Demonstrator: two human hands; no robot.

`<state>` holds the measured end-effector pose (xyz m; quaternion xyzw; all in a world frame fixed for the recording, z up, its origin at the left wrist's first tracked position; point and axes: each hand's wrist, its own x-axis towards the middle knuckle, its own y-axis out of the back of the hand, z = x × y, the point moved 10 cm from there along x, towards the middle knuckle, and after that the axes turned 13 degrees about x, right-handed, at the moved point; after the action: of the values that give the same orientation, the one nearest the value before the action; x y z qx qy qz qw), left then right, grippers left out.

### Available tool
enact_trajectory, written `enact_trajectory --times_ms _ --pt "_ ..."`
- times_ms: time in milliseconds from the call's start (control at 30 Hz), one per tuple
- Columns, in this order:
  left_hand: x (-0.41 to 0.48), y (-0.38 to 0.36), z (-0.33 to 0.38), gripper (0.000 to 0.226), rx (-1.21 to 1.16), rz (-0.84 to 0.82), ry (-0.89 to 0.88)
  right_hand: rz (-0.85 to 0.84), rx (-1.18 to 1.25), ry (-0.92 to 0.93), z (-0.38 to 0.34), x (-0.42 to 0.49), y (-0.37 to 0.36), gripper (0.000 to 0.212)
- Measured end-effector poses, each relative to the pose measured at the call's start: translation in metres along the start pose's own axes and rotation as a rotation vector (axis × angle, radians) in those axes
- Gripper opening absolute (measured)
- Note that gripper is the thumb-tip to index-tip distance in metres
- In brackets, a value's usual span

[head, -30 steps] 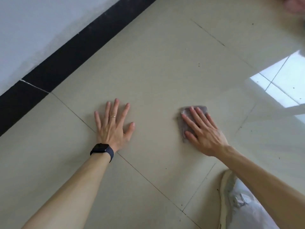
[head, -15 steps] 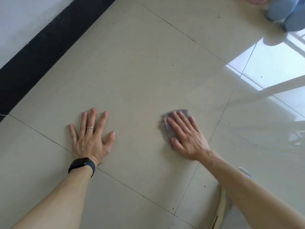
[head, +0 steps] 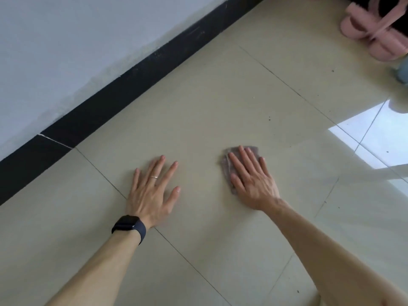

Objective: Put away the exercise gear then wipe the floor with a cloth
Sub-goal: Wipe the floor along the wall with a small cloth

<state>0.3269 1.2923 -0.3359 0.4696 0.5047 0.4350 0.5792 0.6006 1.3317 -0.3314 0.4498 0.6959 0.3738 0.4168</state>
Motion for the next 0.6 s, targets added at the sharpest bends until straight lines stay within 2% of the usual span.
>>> enact_trajectory --times_ms 100,167,233,333,433,500,600 --pt "0.003 0.002 -0.068 0.072 0.043 0.0 0.265 0.075 0.163 -0.338 0.018 0.053 0.015 0.061" --pt "0.003 -0.001 -0.089 0.074 0.045 -0.007 0.342 0.092 0.195 -0.456 0.006 0.064 0.009 0.063" --pt "0.006 -0.004 -0.089 0.074 0.026 0.001 0.335 0.082 0.152 -0.394 -0.024 0.062 -0.004 0.063" --pt "0.005 -0.002 -0.087 0.075 0.01 0.009 0.334 -0.062 0.021 -0.023 -0.085 0.04 -0.031 0.064" --pt "0.004 0.0 -0.088 0.076 0.017 -0.006 0.338 -0.18 -0.063 0.225 -0.089 0.055 -0.024 0.064" --pt "0.004 0.001 -0.086 0.076 0.012 -0.007 0.327 -0.164 -0.084 0.192 -0.072 0.089 -0.006 0.065" --pt "0.006 0.001 -0.086 0.077 0.027 -0.012 0.322 -0.112 -0.012 0.006 -0.06 0.156 0.015 0.065"
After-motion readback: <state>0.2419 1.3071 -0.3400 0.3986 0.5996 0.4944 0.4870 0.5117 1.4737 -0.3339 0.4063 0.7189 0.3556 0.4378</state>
